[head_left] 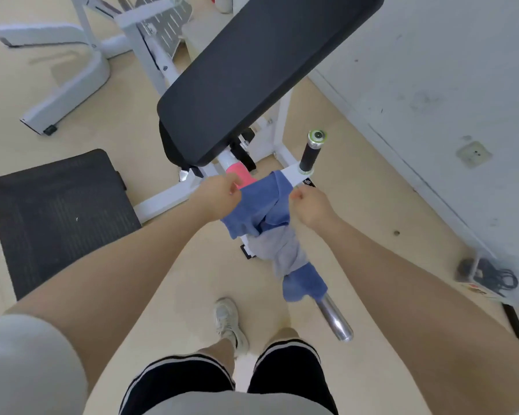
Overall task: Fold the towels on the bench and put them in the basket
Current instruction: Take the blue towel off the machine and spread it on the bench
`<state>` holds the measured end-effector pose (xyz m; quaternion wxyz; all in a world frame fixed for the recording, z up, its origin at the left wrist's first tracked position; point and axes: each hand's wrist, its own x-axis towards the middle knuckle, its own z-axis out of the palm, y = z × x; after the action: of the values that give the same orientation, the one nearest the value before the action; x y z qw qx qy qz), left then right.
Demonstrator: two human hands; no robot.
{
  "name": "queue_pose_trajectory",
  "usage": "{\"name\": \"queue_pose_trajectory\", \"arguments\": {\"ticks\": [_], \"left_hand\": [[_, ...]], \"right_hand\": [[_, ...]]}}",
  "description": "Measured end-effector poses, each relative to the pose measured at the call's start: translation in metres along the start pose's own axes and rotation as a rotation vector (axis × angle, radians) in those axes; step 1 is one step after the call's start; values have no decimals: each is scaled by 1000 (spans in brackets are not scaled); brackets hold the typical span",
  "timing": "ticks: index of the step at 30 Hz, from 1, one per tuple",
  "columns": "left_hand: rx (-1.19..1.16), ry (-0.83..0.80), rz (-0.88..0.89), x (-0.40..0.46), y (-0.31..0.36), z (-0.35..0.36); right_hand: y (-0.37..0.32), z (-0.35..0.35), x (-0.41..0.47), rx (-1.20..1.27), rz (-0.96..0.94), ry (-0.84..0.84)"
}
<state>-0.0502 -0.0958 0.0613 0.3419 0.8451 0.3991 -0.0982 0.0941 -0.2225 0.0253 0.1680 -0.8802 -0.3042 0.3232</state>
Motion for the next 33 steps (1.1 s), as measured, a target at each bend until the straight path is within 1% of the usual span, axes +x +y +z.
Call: {"name": "queue_pose_trajectory", "arguments": {"ticks": [4,6,9,11,13,17,21,24,28,31,33], "left_hand": [[-49,-66,58,61,-3,-10],[-73,-100,65,87,-5,-8],[-218,-121,1,119,-6,1],[-287,-132,-40,135,-8,7],[-301,-155,-45,147,-11,11],[-281,-181,-67,167,-14,12],[-278,-176,-101,173,-13,7],[-273,-175,-83,163,-7,-4],[-196,-172,0,138,7,-33],[-74,-246,115,113,19,-56],[-56,-216,198,94,26,-76]], "right_hand": [[-5,12,46,195,98,47],[-4,19,71,207,121,32],[-1,36,102,88,144,-18],[0,47,115,-10,133,-13],[-2,53,126,-70,153,6],[-5,55,142,-57,220,31],[-7,54,143,-243,201,-29],[-18,45,131,-139,192,-73],[-44,17,96,7,84,-53],[-65,-4,60,266,40,-10],[-82,-16,33,332,-3,60]]}}
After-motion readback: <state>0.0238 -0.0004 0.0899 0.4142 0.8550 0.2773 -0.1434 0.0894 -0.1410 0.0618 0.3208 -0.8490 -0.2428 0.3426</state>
